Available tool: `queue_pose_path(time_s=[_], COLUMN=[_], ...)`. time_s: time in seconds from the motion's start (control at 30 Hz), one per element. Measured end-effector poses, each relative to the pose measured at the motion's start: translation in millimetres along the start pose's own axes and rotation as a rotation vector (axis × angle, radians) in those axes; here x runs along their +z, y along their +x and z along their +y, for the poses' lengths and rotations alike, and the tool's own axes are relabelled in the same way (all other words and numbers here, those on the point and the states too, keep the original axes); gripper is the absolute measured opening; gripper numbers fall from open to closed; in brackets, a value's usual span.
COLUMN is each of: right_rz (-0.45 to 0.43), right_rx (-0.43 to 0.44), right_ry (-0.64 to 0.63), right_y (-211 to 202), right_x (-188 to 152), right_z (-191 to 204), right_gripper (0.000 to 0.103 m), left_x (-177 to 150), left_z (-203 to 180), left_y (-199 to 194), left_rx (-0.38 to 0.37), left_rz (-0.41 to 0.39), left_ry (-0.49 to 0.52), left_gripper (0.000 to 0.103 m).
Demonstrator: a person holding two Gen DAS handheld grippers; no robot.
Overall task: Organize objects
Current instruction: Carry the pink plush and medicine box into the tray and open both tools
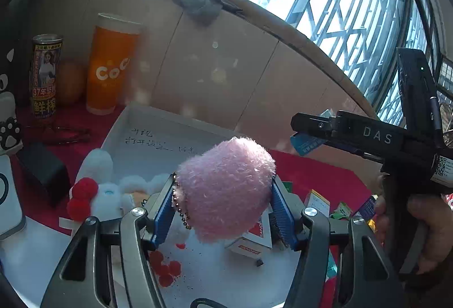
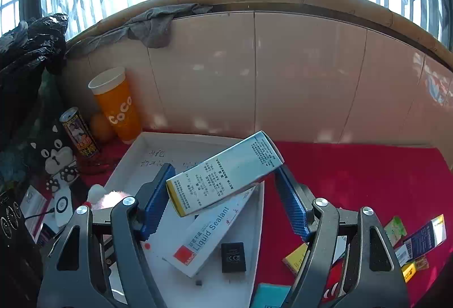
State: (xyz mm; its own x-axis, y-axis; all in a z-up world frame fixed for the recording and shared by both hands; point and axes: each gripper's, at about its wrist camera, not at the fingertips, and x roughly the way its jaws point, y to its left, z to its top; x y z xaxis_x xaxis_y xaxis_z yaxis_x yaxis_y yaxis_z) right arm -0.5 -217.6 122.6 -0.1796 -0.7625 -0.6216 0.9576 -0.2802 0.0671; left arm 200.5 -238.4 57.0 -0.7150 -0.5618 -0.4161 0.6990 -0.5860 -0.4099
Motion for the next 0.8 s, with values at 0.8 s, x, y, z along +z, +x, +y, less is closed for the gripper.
queue_pose_path(time_s=[0.8], right_rz=[0.062], right_rx=[0.045], right_ry=[-0.007], right_y=[48.2], right_x=[-15.8], right_z=[25.9], right_gripper=[0.081], left_x=[3.1], left_z=[16.5], left_y=[1.0], left_rx=[0.062], left_rz=[-0.024], left_ry=[-0.037], left_gripper=[0.075])
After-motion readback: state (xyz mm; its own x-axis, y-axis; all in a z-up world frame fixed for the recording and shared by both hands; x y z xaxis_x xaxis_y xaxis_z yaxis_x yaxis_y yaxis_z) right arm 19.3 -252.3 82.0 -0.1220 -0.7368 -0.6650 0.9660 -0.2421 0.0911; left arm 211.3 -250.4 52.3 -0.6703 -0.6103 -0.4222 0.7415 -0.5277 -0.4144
